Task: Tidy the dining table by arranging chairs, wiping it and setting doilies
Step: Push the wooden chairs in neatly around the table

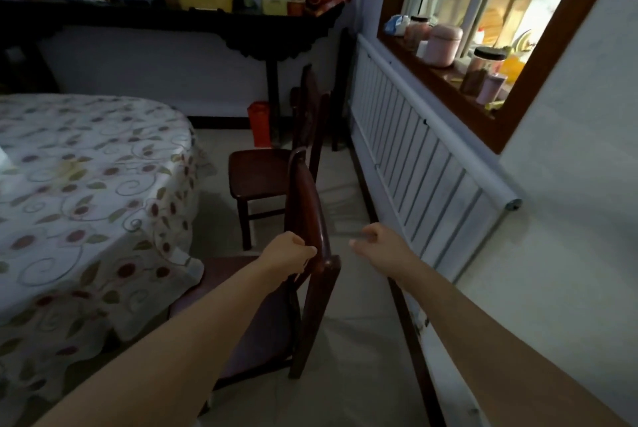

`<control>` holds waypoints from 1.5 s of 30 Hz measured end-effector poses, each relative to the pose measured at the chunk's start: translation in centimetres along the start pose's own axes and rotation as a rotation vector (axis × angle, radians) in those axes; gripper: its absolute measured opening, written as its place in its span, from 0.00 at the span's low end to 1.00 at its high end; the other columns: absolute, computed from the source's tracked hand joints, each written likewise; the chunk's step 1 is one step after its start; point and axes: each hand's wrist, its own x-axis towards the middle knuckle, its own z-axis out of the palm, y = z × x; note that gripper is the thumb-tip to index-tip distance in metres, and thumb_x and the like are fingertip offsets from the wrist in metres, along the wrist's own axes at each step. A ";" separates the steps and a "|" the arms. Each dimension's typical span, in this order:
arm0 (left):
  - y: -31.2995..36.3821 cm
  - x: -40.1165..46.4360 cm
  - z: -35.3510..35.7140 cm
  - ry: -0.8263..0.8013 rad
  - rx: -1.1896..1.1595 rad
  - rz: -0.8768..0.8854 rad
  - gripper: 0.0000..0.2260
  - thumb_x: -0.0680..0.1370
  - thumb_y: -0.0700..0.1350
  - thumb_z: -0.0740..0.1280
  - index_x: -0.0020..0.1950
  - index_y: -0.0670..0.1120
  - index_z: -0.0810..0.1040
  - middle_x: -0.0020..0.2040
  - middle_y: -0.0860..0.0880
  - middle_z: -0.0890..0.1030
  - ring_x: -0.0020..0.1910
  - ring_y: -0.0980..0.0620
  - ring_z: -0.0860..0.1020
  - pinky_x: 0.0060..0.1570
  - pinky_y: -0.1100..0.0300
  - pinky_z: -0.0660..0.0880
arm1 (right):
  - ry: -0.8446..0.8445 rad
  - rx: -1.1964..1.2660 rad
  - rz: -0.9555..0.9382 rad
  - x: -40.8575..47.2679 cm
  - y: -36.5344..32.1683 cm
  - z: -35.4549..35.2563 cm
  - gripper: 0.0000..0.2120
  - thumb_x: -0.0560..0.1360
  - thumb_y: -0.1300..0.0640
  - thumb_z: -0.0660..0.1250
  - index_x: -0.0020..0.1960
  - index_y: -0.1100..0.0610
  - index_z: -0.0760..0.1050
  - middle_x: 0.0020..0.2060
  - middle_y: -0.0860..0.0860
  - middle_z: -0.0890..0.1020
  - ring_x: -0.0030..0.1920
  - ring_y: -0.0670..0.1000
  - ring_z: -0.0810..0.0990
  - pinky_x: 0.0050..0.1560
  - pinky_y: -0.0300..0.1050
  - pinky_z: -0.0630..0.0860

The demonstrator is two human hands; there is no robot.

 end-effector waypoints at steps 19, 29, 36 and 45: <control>3.2 15.0 1.4 0.111 0.039 -0.259 0.23 0.65 0.43 0.77 0.58 0.44 0.77 0.55 0.46 0.80 0.52 0.48 0.79 0.47 0.56 0.78 | -0.547 -0.552 -0.627 22.5 -3.7 0.1 0.28 0.74 0.67 0.63 0.72 0.53 0.64 0.68 0.56 0.65 0.68 0.56 0.65 0.66 0.42 0.63; 5.4 15.0 5.4 0.393 0.346 -0.467 0.15 0.68 0.43 0.72 0.54 0.47 0.75 0.48 0.47 0.78 0.46 0.47 0.77 0.39 0.57 0.72 | -0.283 -0.914 -1.383 27.7 -3.3 2.8 0.13 0.58 0.56 0.79 0.40 0.57 0.80 0.46 0.57 0.77 0.49 0.60 0.75 0.55 0.56 0.73; 5.5 14.7 3.4 0.317 0.456 -0.515 0.10 0.70 0.42 0.70 0.50 0.47 0.74 0.47 0.46 0.78 0.48 0.45 0.78 0.38 0.56 0.73 | -0.500 -0.986 -1.434 29.3 -5.2 5.1 0.05 0.71 0.58 0.69 0.45 0.54 0.74 0.45 0.52 0.77 0.54 0.55 0.73 0.72 0.55 0.52; 2.8 10.7 -6.4 0.430 0.439 -0.612 0.16 0.68 0.44 0.71 0.56 0.47 0.77 0.49 0.47 0.78 0.50 0.45 0.77 0.43 0.54 0.76 | -0.523 -0.971 -1.628 26.6 -13.9 11.4 0.13 0.70 0.54 0.71 0.53 0.55 0.73 0.51 0.52 0.77 0.58 0.55 0.72 0.68 0.51 0.58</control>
